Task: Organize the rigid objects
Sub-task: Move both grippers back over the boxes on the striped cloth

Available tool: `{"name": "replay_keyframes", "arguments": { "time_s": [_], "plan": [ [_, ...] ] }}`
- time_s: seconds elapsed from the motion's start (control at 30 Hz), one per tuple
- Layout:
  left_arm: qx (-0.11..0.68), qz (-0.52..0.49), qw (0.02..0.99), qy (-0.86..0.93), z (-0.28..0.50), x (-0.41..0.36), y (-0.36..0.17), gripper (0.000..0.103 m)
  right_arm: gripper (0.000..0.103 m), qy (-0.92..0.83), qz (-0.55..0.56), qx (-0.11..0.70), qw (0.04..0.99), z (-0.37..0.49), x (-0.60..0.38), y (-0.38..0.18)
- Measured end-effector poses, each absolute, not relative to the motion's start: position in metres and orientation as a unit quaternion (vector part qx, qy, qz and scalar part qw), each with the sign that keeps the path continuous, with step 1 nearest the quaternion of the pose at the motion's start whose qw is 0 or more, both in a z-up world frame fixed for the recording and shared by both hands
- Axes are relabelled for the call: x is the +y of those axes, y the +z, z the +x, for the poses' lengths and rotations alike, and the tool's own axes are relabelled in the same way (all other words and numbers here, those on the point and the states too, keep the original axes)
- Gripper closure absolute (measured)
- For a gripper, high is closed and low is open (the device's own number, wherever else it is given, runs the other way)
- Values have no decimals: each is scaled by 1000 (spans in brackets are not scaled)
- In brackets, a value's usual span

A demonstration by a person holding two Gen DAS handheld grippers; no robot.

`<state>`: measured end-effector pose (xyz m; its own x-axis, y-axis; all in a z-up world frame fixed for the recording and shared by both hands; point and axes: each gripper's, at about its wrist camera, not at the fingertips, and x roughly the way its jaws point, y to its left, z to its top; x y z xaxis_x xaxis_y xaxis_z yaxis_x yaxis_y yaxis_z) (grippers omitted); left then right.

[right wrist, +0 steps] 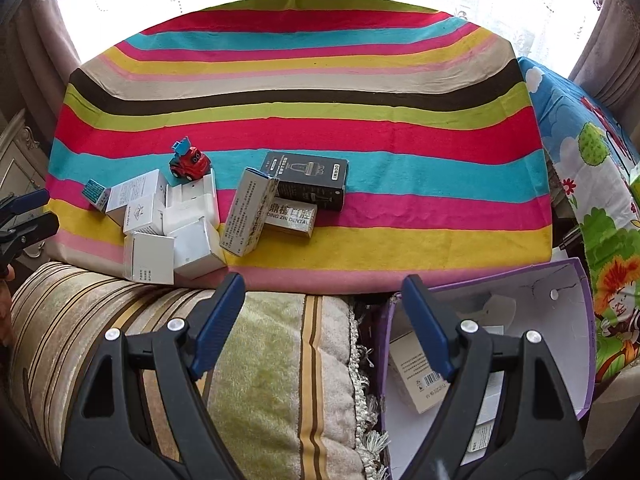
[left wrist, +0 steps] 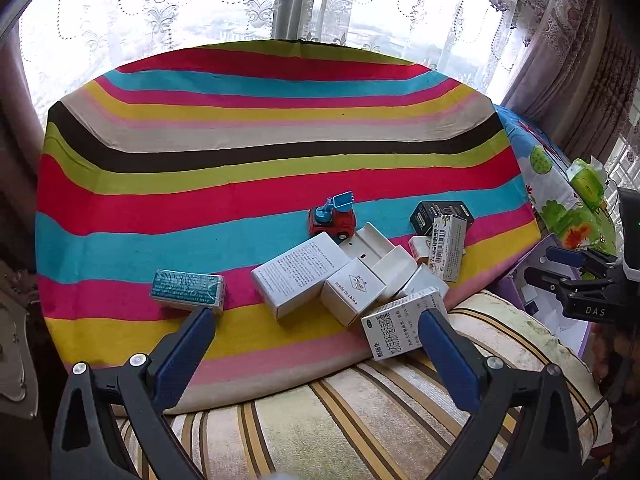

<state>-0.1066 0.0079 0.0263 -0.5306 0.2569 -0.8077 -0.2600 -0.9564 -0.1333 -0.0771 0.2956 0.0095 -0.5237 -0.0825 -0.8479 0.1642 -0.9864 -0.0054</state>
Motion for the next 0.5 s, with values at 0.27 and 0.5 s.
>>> {"name": "replay_keyframes", "arguments": {
  "time_s": [0.27,0.5],
  "plan": [
    [6,-493,101,864,-132,-27,11,1,20,-864,492,47,95,-103,266,0],
    [24,-511,73,856,-153,-46,-13,1,20,-858,503,42,95,-128,255,-14]
  ]
}}
